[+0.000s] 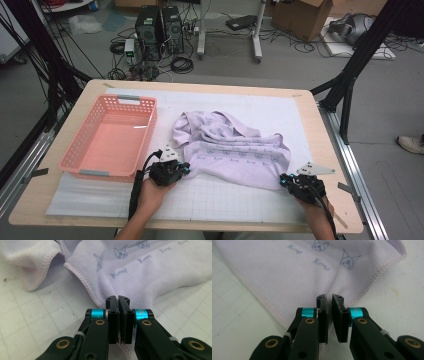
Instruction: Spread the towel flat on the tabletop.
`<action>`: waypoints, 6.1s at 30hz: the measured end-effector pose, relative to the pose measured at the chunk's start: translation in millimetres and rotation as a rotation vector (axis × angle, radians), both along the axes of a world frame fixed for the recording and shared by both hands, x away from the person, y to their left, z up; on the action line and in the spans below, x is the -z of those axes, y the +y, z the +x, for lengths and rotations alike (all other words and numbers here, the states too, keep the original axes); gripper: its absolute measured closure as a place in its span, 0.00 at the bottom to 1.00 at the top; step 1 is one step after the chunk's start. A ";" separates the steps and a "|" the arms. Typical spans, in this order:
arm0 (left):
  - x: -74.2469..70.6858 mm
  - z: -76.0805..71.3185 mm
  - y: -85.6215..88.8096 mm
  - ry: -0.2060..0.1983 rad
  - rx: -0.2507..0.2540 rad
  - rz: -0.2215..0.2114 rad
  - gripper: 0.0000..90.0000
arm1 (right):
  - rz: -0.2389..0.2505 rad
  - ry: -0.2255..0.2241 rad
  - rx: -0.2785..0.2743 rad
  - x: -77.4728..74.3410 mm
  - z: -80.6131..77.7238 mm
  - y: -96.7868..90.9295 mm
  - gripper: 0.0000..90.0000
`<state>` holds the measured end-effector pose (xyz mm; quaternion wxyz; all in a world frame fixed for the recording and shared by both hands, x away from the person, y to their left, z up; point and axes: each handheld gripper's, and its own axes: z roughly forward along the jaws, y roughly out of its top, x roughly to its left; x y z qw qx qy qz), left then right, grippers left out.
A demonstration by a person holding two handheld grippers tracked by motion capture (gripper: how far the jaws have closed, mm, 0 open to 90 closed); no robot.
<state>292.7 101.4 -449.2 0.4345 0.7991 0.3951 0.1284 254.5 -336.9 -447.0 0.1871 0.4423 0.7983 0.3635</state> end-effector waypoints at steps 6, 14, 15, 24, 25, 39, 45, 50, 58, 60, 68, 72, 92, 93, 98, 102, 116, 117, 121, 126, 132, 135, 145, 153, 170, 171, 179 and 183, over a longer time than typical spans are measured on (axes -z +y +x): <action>-0.6 -24.3 8.0 0.004 0.021 -0.041 0.96 | -0.008 -0.001 0.016 -1.2 -27.0 -8.2 0.93; 0.3 -64.7 10.6 -0.002 0.059 -0.061 0.96 | 0.007 -0.013 0.037 -4.5 -69.9 -12.1 0.93; 0.1 -69.7 11.4 -0.001 0.060 -0.065 0.96 | 0.012 -0.014 0.039 -4.8 -75.2 -12.4 0.93; -4.0 -118.0 20.3 -0.015 0.083 -0.087 0.96 | 0.039 -0.010 0.034 -6.4 -117.2 -14.1 0.93; -4.1 -123.3 22.4 -0.012 0.082 -0.096 0.96 | 0.039 -0.012 0.029 -7.4 -121.6 -14.2 0.93; -9.1 -130.8 34.6 -0.079 0.016 -0.152 0.48 | 0.105 -0.088 0.077 -18.1 -142.0 -21.6 0.68; -11.0 -106.8 33.2 -0.089 0.000 -0.160 0.45 | 0.109 -0.114 0.113 -19.4 -126.3 -24.2 0.64; -12.5 -83.4 24.8 -0.094 0.019 -0.158 0.43 | 0.107 -0.113 0.129 -19.1 -106.2 -24.8 0.60; -14.4 -33.0 9.5 -0.061 0.061 -0.164 0.43 | 0.105 -0.101 0.147 -15.3 -66.2 -27.8 0.54; -14.5 -21.4 4.2 -0.052 0.068 -0.161 0.43 | 0.095 -0.093 0.151 -13.5 -54.2 -26.0 0.54; -12.6 15.2 -18.7 -0.023 0.103 -0.126 0.43 | 0.022 -0.048 0.128 -4.2 -5.2 -9.4 0.53; -2.6 16.9 -36.3 0.017 0.156 -0.022 0.43 | -0.039 -0.027 0.088 1.5 5.3 0.4 0.62; -6.6 -37.1 -18.8 -0.053 0.197 0.019 0.96 | 0.051 0.072 -0.022 -3.6 -32.9 -8.7 0.96; -6.6 -40.4 -17.9 -0.051 0.202 0.020 0.96 | 0.053 0.080 -0.029 -3.7 -36.2 -8.3 0.96; -7.4 -52.2 -8.0 -0.033 0.212 -0.001 0.95 | 0.062 0.105 -0.082 -5.7 -47.9 -3.5 0.95; -9.1 -40.5 -2.3 -0.037 0.128 -0.049 0.59 | 0.127 0.035 -0.037 -11.5 -42.4 -4.7 0.70; -13.4 -17.7 10.9 -0.044 0.067 -0.127 0.52 | -0.011 -0.005 -0.016 0.4 35.0 55.9 0.68; -12.7 -17.5 11.0 -0.044 0.064 -0.127 0.52 | -0.018 -0.027 -0.015 1.1 36.3 57.5 0.76; -10.1 -17.3 12.2 -0.035 0.060 -0.124 0.52 | -0.016 -0.007 -0.044 -1.8 29.0 51.0 0.93; -11.3 -17.2 15.9 -0.043 0.051 -0.126 0.52 | -0.057 0.044 -0.064 -9.7 -8.3 26.3 0.93; -11.4 -16.2 12.8 -0.041 0.054 -0.132 0.52 | -0.015 0.081 -0.089 -12.1 -56.7 -7.6 0.89; -10.5 -15.0 7.6 -0.041 0.069 -0.128 0.52 | 0.039 0.022 -0.064 -18.7 -55.5 -12.1 0.73; -8.5 -11.4 5.2 -0.046 0.079 -0.129 0.51 | 0.041 -0.098 -0.102 -27.5 24.0 47.9 0.69; -7.4 -11.7 7.7 -0.050 0.075 -0.127 0.50 | -0.057 -0.015 -0.156 -14.3 80.9 99.2 0.88; -8.3 -12.4 10.4 -0.053 0.065 -0.129 0.50 | 0.060 -0.066 0.122 -26.2 53.9 2.2 0.96; -8.4 -12.4 10.2 -0.055 0.068 -0.129 0.50 | 0.049 -0.065 0.136 -26.3 50.1 -2.9 0.96; -9.1 -7.5 4.6 -0.040 0.090 -0.127 0.49 | 0.028 -0.064 0.241 -16.4 16.0 -42.1 0.87; -16.9 6.8 -3.6 -0.031 0.086 -0.126 0.48 | 0.063 -0.116 0.248 -19.3 10.7 -42.8 0.75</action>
